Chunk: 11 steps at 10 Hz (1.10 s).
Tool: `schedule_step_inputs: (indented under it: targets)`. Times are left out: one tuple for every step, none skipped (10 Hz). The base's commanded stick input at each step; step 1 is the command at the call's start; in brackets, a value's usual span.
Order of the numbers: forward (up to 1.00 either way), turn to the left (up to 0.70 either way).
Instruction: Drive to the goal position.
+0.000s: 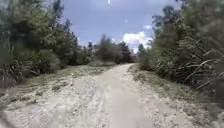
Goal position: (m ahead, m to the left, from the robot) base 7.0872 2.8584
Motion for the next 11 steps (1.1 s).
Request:
schedule_step_inputs:
  targets:
    - [0.50,0.01]
    - [0.50,0.01]
    - [0.50,0.01]
    - [0.50,0.01]
    - [0.50,0.01]
    - [0.50,0.01]
    - [0.50,0.01]
    - [0.50,0.01]
    - [0.50,0.01]
    - [0.50,0.51]
    - [0.50,0.51]
